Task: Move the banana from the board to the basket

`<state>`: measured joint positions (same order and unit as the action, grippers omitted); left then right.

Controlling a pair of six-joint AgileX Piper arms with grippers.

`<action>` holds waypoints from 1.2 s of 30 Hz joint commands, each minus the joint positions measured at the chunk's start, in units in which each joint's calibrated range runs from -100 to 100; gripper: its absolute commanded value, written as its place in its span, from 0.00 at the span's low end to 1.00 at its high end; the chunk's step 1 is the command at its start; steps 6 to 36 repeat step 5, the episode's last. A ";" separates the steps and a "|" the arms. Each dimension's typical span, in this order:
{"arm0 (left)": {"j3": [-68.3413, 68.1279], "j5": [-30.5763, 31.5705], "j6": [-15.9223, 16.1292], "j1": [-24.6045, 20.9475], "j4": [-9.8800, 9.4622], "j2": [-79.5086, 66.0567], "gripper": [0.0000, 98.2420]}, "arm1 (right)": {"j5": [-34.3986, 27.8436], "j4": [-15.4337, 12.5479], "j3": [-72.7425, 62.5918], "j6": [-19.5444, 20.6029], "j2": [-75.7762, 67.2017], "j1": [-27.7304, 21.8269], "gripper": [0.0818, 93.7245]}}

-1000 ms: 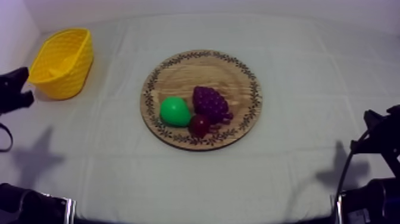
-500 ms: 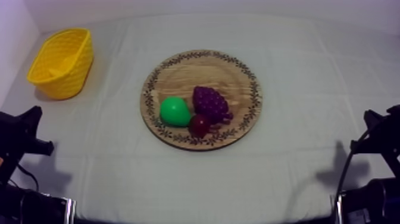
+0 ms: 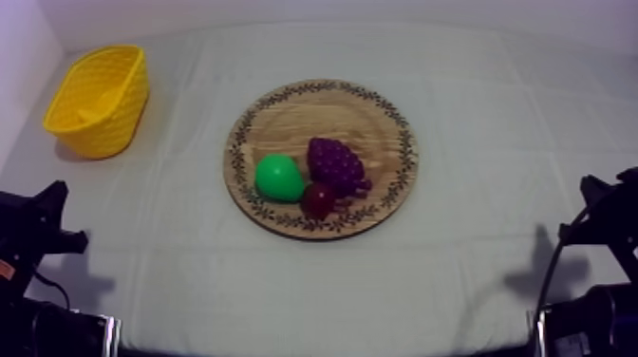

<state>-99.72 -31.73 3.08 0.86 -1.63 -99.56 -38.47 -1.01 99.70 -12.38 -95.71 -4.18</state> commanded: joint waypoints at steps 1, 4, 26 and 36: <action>-0.05 -0.04 -1.93 0.01 -0.14 -0.10 0.00 | 0.00 0.01 -0.03 0.00 -0.04 -0.03 0.01; -0.05 -0.09 -6.42 0.03 -0.21 -0.16 0.00 | 0.00 0.01 -0.03 0.00 -0.04 -0.03 0.01; -0.05 -0.10 -8.15 0.03 -0.22 -0.17 0.00 | 0.00 0.01 -0.03 0.00 -0.04 -0.03 0.01; -0.05 -0.10 -8.15 0.03 -0.22 -0.17 0.00 | 0.00 0.01 -0.03 0.00 -0.04 -0.03 0.01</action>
